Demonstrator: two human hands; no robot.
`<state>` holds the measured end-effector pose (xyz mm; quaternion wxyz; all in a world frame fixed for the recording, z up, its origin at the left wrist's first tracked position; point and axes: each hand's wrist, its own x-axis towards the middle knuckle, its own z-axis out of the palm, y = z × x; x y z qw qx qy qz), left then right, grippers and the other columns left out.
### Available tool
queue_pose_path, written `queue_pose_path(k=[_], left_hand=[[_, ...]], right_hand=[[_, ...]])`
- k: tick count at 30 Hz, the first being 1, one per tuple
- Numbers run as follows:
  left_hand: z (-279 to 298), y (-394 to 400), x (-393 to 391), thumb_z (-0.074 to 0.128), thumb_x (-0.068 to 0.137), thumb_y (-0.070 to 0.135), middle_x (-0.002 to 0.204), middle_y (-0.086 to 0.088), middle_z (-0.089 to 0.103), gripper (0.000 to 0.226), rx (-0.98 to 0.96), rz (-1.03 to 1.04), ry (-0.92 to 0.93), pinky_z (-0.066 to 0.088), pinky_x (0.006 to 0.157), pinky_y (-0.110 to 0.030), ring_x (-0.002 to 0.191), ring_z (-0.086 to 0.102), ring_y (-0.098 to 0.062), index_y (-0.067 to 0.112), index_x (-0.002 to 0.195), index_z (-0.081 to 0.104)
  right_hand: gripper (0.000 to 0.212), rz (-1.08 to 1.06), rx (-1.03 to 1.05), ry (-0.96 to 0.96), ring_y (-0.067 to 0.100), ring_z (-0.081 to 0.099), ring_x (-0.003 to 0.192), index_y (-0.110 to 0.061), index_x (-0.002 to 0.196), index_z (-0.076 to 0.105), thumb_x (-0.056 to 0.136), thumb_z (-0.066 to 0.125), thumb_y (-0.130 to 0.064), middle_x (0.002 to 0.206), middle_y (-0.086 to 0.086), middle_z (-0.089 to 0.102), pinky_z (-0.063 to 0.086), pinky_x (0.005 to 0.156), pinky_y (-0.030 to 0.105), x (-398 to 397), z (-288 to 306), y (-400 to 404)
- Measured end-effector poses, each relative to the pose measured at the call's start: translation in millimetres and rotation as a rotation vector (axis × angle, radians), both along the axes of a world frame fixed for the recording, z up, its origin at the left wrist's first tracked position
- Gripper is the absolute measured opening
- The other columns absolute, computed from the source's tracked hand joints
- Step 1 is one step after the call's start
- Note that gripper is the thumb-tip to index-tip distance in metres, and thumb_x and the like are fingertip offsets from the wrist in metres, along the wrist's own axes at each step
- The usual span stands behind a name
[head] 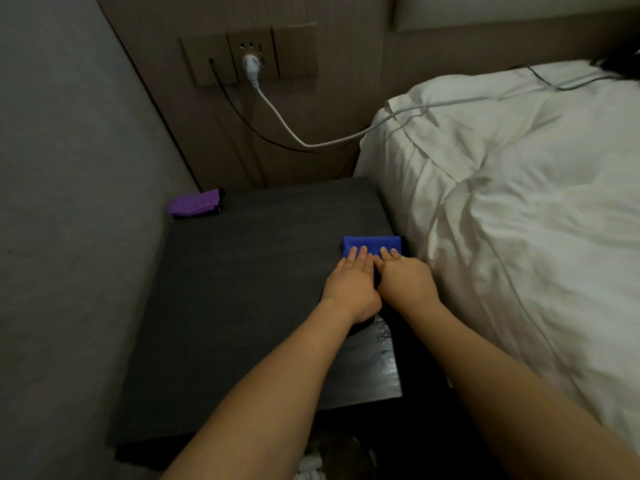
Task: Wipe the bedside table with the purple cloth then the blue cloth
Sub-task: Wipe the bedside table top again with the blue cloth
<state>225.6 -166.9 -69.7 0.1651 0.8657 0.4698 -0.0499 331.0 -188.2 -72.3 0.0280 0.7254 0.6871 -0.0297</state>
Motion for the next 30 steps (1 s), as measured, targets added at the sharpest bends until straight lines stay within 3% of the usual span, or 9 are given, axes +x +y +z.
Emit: queue_pose_path(k=[13,30], left_hand=[[-1.8,-8.6,-60.5,0.041,0.091,0.022,0.161,-0.013,-0.002,0.074,-0.024,0.035,0.048,0.0,0.121,-0.034,0.149,-0.005,-0.025,0.005,0.152,0.003],[-13.6,-1.0,-257.8,0.04,0.093,0.021,0.162,-0.008,0.0,0.07,0.005,0.399,-0.008,0.0,0.12,-0.031,0.149,-0.004,-0.019,0.01,0.152,0.004]], right_hand=[[0.044,0.056,-0.045,-0.035,0.021,0.035,0.138,-0.011,0.139,0.04,0.097,0.033,-0.021,0.151,0.011,0.035,0.044,0.098,0.036,-65.1,-0.8,-0.4],[0.043,0.347,-0.037,0.098,0.026,0.033,0.139,-0.008,0.139,0.04,0.098,0.035,-0.019,0.15,0.014,0.035,0.039,0.104,0.039,-262.2,-3.7,35.7]])
